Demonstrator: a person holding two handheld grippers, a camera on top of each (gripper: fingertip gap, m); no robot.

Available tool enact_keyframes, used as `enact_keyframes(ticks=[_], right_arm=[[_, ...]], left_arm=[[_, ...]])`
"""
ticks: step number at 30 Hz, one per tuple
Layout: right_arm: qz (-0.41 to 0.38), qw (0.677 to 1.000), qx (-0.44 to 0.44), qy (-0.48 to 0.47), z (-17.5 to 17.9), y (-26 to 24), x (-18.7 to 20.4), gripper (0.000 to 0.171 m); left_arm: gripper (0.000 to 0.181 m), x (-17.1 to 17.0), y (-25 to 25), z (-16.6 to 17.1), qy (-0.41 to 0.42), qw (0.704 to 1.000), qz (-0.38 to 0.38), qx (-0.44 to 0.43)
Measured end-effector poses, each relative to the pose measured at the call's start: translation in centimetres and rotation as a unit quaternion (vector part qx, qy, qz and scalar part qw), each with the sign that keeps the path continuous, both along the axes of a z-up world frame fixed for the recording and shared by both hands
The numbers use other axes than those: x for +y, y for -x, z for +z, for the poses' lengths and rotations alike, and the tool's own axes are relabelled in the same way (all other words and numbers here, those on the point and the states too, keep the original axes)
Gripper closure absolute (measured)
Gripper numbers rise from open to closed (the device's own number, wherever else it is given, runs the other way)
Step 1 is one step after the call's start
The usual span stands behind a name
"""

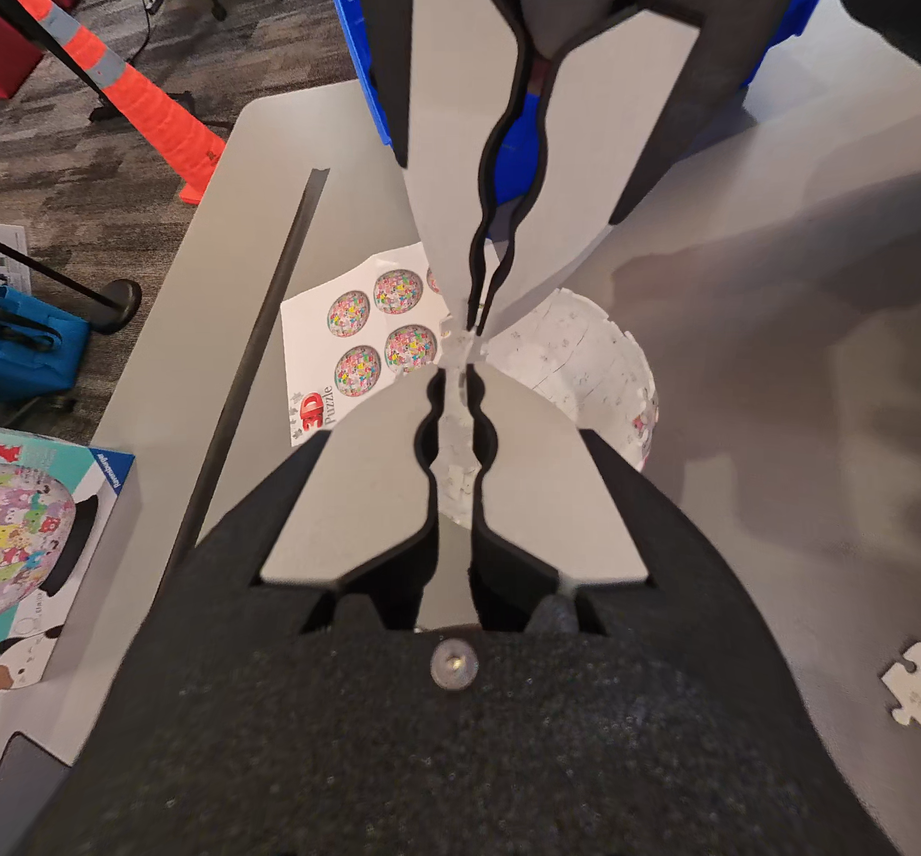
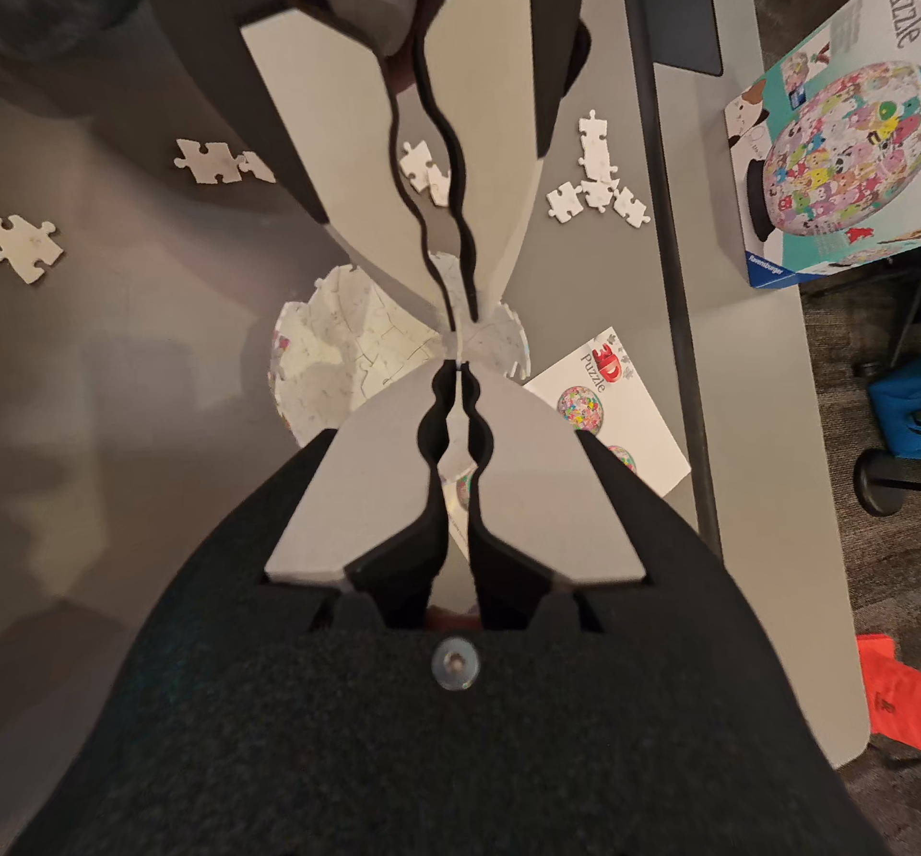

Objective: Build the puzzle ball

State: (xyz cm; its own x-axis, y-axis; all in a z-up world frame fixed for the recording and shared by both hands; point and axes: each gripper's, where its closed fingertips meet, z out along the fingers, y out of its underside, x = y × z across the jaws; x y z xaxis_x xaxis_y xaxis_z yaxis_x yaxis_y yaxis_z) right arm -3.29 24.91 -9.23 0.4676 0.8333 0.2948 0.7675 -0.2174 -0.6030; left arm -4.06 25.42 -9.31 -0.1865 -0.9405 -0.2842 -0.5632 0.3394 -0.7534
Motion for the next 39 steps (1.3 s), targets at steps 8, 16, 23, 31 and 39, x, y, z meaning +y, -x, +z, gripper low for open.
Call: enact_keyframes(ticks=[8, 16, 23, 31, 39], right_arm=[[-0.011, 1.0, 0.013, 0.005, -0.8, -0.4, 0.3, 0.169], [-0.001, 1.0, -0.009, -0.009, -1.1, -0.4, 0.6, 0.162], [0.014, 1.0, -0.02, -0.006, -1.1, -0.3, 0.5, 0.169], [0.012, 1.0, -0.016, -0.011, -0.8, -0.5, 1.0, 0.169], [-0.106, 0.991, -0.079, -0.012, -3.0, -3.1, 2.5, 0.169]], left_arm=[[0.179, 0.1, -0.4, -1.1, -0.018, 0.999, -0.004, 0.027], [0.179, 0.1, -0.4, -1.4, -0.049, 0.997, -0.017, 0.053], [0.179, 0.1, -0.4, -1.3, -0.038, 0.998, -0.016, 0.05], [0.179, 0.3, -0.4, -0.4, 0.018, 1.0, -0.009, 0.001], [0.164, 6.4, 0.6, -0.3, 0.131, 0.988, 0.064, -0.059]])
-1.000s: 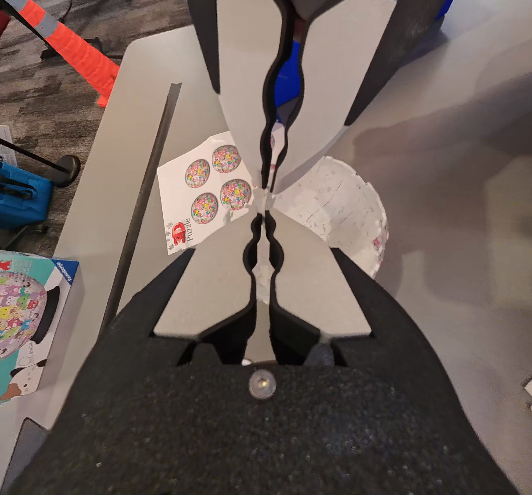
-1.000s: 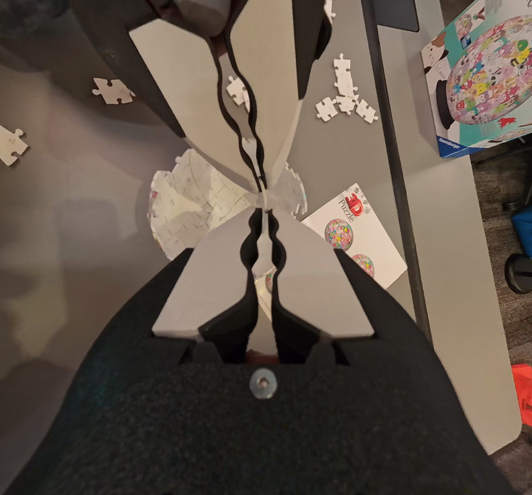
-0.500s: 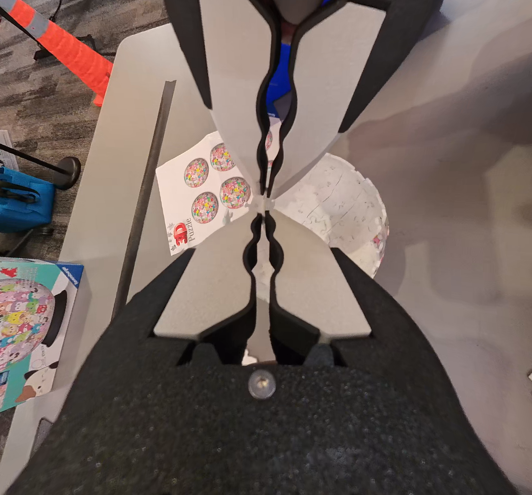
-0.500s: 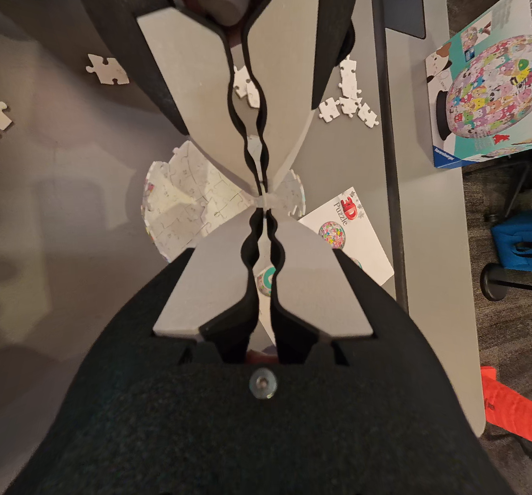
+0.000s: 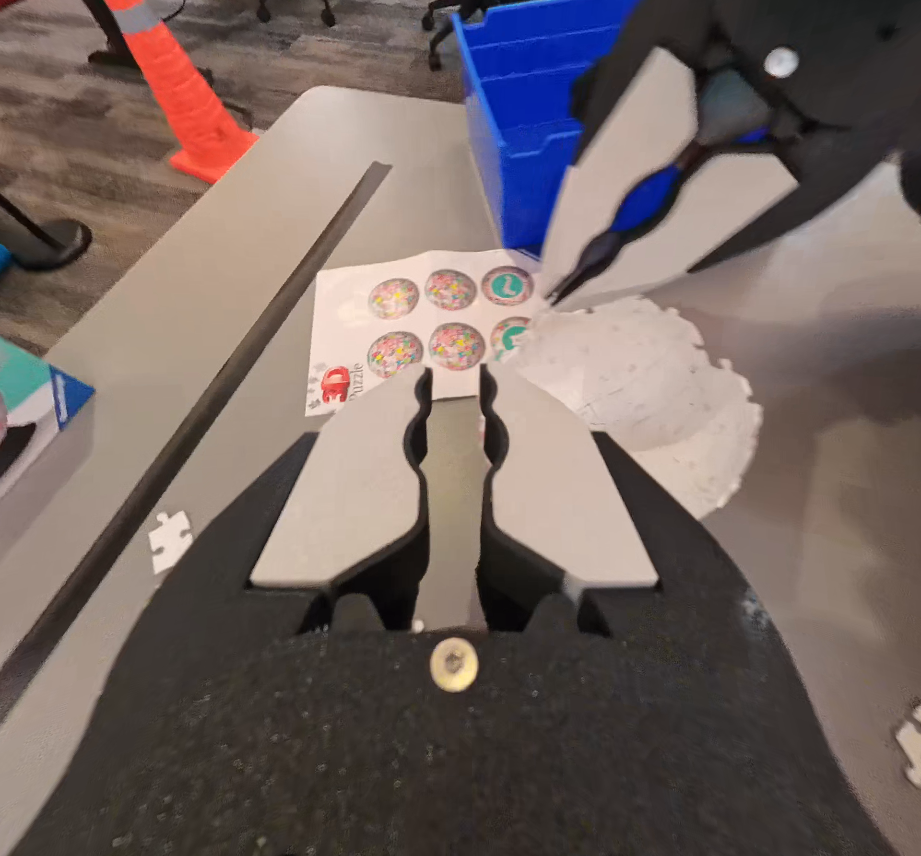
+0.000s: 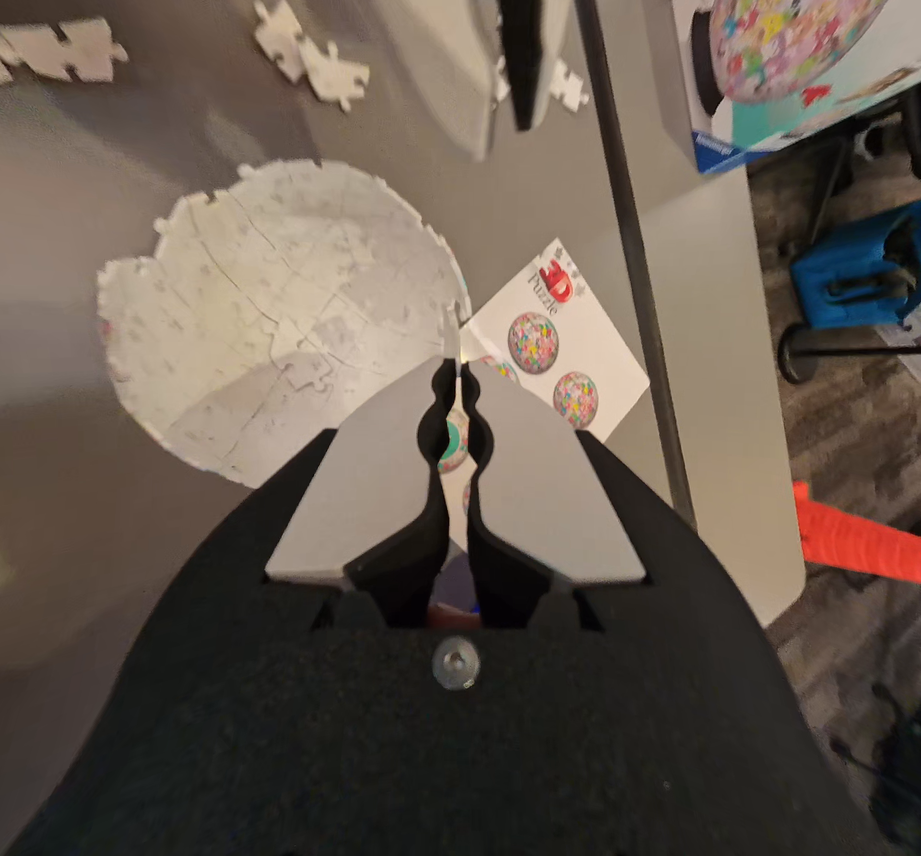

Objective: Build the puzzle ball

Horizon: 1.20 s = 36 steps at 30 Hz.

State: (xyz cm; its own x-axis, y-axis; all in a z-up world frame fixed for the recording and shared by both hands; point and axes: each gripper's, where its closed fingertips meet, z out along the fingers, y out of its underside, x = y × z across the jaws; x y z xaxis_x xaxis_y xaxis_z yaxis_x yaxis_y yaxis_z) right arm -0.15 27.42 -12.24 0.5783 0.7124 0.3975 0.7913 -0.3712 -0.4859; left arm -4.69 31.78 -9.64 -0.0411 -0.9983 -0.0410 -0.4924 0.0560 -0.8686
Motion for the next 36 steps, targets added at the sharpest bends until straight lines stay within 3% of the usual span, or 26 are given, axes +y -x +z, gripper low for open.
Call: enact_keyframes(ticks=[5, 8, 12, 26, 36], right_arm=[[-0.059, 0.995, 0.029, 0.079, -1.2, 0.1, 0.4, 0.169], [-0.081, 0.991, 0.022, 0.109, -1.4, -0.2, 0.7, 0.17], [-0.09, 0.989, 0.015, 0.119, -1.9, 0.0, 1.0, 0.169], [-0.163, 0.979, 0.059, 0.11, -2.8, -0.6, 1.1, 0.169], [-0.15, 0.98, 0.059, 0.116, -2.9, -0.3, 1.2, 0.169]], left_arm=[[0.168, 3.2, -1.8, -4.1, 0.064, 0.997, -0.012, 0.043], [0.181, 2.5, -3.7, -6.1, 0.09, 0.992, -0.067, 0.065], [0.181, 0.8, -5.5, -7.4, 0.104, 0.982, -0.134, 0.084], [0.181, -1.2, -5.6, -6.3, 0.137, 0.967, -0.207, 0.05], [0.181, -1.1, -5.5, -6.3, 0.124, 0.968, -0.213, 0.047]])
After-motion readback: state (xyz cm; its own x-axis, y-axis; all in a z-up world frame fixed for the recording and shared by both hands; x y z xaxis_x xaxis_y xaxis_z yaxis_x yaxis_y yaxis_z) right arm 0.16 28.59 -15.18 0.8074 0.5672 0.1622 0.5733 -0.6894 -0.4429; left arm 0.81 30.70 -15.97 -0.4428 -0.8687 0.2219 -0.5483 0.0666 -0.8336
